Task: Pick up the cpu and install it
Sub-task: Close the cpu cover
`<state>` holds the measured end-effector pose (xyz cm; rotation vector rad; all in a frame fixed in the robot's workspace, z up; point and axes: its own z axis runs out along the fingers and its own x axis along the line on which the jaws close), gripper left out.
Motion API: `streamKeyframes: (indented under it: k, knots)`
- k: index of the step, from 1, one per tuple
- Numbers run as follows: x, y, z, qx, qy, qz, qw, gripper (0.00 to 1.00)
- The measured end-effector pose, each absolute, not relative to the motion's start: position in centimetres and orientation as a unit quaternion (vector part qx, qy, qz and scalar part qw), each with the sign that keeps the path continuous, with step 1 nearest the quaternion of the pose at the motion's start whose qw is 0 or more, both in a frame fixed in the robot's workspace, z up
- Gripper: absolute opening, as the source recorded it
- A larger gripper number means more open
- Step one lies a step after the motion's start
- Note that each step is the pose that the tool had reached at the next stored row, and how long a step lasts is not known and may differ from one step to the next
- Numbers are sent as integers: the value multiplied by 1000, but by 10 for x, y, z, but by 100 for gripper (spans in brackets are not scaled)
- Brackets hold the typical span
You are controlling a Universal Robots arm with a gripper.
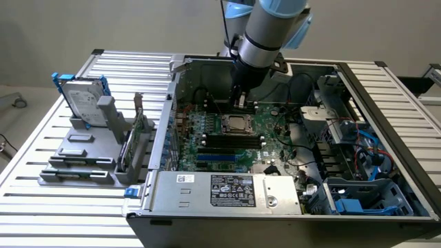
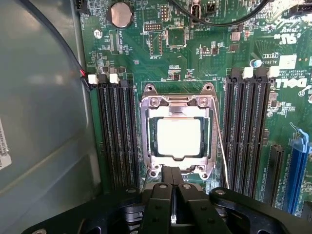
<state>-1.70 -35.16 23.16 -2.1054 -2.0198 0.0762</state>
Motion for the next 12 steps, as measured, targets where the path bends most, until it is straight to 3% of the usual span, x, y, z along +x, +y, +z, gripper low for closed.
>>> streamKeyframes:
  k: [12]
  knots:
    - [-24, -352, 215, -717, -686, 35, 120, 11]
